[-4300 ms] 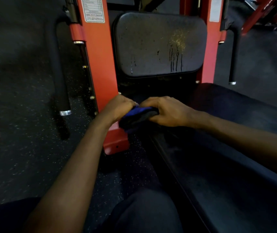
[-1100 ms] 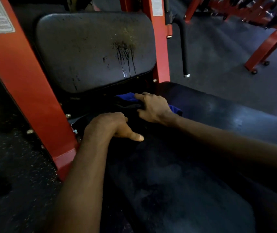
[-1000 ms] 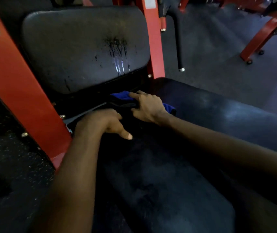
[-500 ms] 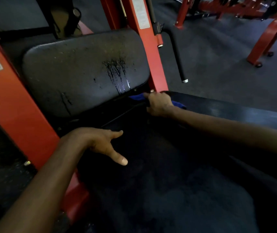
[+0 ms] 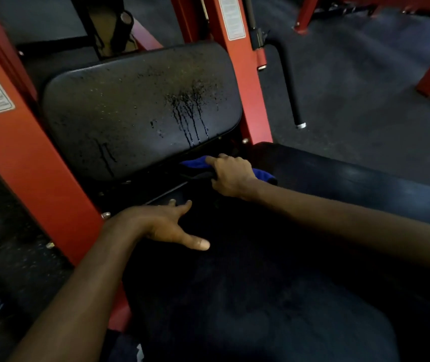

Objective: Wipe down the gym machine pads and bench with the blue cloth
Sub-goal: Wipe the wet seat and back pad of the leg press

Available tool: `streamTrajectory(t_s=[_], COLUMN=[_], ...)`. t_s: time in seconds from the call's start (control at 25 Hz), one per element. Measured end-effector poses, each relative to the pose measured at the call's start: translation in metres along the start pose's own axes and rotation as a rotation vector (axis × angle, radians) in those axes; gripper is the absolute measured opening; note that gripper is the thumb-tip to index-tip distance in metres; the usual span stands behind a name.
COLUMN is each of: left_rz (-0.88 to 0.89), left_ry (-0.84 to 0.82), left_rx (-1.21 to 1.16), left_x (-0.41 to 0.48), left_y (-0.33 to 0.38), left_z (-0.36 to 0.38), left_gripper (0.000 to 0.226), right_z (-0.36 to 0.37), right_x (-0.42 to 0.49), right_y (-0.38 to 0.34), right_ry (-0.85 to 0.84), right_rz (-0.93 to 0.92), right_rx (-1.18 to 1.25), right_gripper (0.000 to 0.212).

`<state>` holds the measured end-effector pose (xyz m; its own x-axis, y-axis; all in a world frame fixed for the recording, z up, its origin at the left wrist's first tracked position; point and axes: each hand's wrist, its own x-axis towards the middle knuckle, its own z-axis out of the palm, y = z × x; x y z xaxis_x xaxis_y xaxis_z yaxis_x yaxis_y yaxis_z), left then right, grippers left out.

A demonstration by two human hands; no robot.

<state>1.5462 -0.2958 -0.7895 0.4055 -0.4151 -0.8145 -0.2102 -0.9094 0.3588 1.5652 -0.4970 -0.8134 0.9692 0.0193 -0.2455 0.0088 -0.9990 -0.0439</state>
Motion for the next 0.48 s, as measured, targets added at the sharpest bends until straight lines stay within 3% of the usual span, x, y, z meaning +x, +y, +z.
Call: streamTrajectory(t_s=[0.12,0.2,0.4,0.48], left_rz=[0.006,0.023,0.015,0.011], left_ry=[-0.050,-0.076,-0.077,-0.075], left_rx=[-0.031,-0.032,-0.020,-0.035], left_x=[0.007,0.007,0.009,0.008], left_y=[-0.023,-0.028,-0.017,-0.015], left_z=[-0.003,-0.005,-0.008,-0.009], left_gripper=[0.154,0.150,0.132,0.128], right_z=[0.002,0.000,-0.021,-0.018], right_x=[-0.037,-0.040,0.032,0.039], right_y=[0.004,0.022,0.092,0.082], right_ry=[-0.028,-0.030,0.008,0.006], right_rz=[-0.120,-0.113,0.277,0.275], right_rx=[0.014,-0.006,-0.136,-0.144], right_gripper=[0.051,0.057,0.058,0.053])
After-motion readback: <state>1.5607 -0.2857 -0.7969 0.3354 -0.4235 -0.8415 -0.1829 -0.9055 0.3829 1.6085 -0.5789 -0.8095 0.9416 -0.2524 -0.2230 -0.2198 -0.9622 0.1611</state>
